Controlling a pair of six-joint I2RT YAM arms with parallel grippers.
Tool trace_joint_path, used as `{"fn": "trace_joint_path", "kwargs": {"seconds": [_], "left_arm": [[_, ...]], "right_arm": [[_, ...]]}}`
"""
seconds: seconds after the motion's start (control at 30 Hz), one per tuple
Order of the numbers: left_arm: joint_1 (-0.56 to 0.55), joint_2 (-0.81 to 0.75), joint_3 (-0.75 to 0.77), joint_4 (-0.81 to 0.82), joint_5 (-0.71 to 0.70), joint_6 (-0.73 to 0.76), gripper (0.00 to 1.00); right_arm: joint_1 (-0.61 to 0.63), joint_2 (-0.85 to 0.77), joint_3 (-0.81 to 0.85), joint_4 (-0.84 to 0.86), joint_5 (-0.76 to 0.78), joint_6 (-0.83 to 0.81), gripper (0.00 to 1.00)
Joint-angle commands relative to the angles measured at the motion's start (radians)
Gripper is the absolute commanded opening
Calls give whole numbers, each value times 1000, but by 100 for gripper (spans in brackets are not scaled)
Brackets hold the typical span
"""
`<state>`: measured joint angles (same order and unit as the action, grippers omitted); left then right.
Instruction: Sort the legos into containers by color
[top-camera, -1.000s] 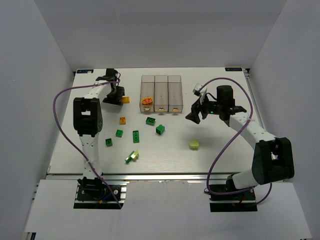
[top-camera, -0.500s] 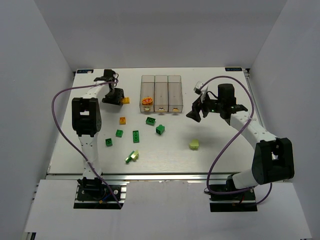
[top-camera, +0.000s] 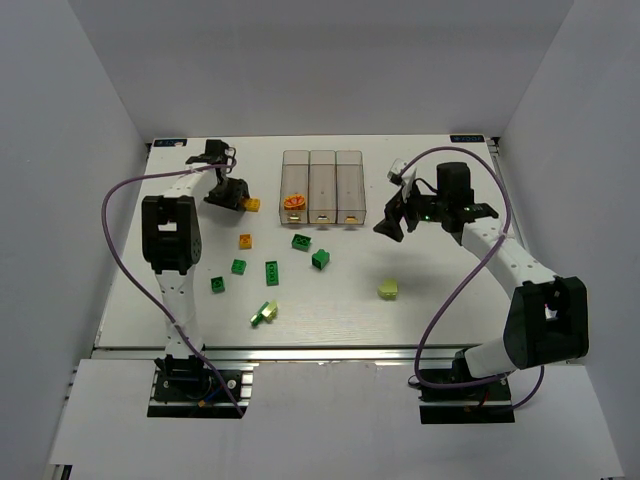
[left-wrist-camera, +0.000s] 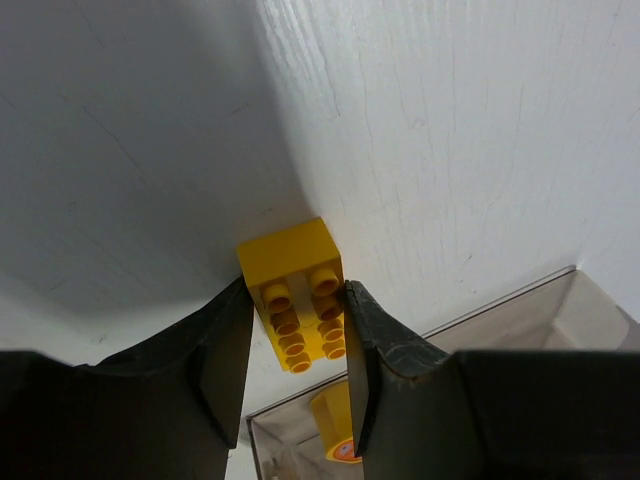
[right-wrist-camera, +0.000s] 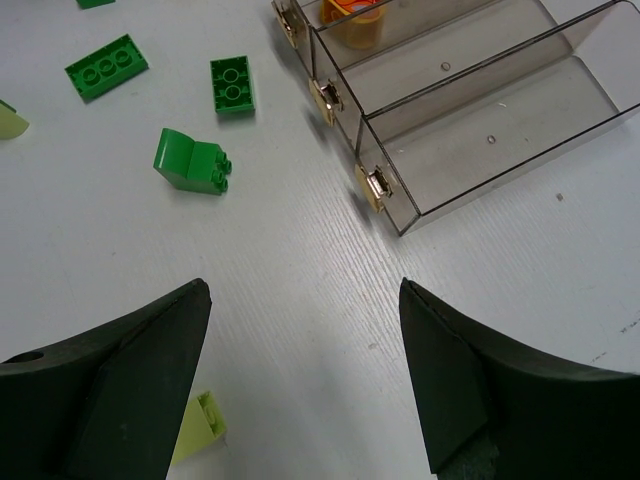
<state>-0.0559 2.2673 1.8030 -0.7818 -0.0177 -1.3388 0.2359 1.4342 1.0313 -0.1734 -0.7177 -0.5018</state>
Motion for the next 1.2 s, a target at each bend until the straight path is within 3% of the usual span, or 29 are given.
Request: {"fn": "trace_joint_path", "kwargs": {"seconds": [0.0,0.13,0.47,0.6,0.93,1.17], "left_arm": [[2,-8,-71,-57,-41,111,37],[2,-84,-108,10,-38,199,22],[2,-258,-277,271,67,455,0],[2,-322,-304,343,116,545,0],[-36,-423,-376,644,328,607,0],[-110,-375,-275,584,322,704,5]], "right_arm": [[-3,-23,58,-47,-25,-30,81],[-4,-17,96,-106,-22,-64,81],[-4,26,171,-167,-19,-64,81],[-3,32,185,-169,-15,-63,81],[-4,28,193,-176,0,-61,81],[-4,29,202,-163,1,-53,81]]}}
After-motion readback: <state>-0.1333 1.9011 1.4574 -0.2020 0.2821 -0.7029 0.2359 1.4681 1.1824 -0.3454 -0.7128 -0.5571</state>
